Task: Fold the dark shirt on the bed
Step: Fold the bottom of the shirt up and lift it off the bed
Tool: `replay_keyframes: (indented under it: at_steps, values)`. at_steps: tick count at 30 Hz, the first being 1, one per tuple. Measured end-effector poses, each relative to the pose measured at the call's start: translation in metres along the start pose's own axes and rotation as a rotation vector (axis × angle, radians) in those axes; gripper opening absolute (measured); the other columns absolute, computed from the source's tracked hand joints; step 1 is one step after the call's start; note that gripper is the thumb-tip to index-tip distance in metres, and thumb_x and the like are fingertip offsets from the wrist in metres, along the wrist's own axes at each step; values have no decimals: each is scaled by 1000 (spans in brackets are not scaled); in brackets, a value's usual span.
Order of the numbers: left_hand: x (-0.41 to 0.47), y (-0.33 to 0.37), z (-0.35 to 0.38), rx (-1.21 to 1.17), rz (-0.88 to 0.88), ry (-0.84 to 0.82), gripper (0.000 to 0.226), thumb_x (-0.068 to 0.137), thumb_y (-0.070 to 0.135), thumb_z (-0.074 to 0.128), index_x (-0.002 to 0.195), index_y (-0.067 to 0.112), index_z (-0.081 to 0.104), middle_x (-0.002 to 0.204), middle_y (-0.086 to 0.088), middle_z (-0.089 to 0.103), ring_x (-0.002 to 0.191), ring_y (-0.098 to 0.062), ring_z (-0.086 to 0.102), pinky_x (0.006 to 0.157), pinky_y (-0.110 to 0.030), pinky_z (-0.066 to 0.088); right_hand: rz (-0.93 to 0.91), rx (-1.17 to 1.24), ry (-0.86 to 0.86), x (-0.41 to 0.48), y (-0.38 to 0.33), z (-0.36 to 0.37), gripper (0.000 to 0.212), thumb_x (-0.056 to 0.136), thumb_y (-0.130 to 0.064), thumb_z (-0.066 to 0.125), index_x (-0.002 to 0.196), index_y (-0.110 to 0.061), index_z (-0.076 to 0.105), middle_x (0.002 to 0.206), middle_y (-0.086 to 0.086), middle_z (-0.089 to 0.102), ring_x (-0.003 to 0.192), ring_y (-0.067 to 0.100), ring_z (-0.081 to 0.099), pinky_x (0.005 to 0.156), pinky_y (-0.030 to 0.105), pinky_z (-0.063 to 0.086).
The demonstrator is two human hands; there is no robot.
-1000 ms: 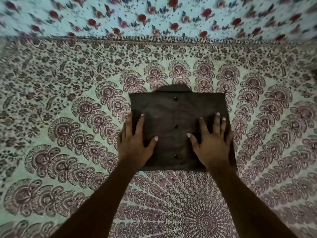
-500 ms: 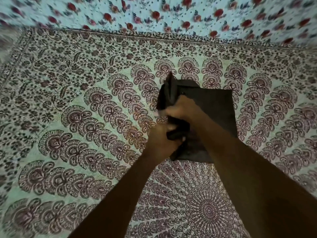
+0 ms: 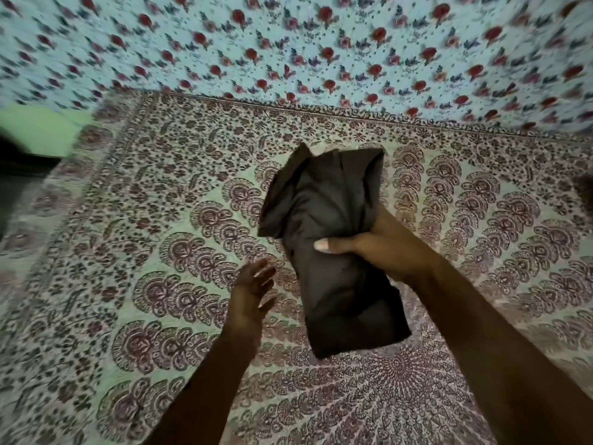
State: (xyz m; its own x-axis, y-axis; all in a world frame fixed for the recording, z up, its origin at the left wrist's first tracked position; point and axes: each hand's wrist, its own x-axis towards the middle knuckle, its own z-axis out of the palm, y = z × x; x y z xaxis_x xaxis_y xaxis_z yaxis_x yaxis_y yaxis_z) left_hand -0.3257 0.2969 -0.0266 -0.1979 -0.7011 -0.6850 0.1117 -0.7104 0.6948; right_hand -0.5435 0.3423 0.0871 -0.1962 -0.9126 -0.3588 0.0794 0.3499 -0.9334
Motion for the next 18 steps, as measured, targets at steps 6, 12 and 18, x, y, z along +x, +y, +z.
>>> replay_keyframes:
  at_steps: [6,12,18]
  values:
    - [-24,11,-111,-420,-79,-201,56,50,45,92,90,7,85,98,-18,80,81,-35,79,61,-42,64,62,60,-244,-36,-2,133,65,75,9,84,130,-19,66,119,-10,77,111,9,73,86,23,60]
    - [-31,-35,-263,-458,-134,-69,37,82,35,71,109,14,82,118,-14,77,103,-33,76,86,-48,63,162,58,-275,-48,46,247,61,66,-5,85,122,-25,71,119,-10,78,112,12,73,94,31,62]
    - [-56,13,-433,-219,-59,-58,31,88,19,64,114,9,78,120,-14,76,104,-30,76,76,-38,65,244,140,-104,-67,82,355,59,68,2,81,121,-23,72,115,-5,79,105,16,77,76,26,63]
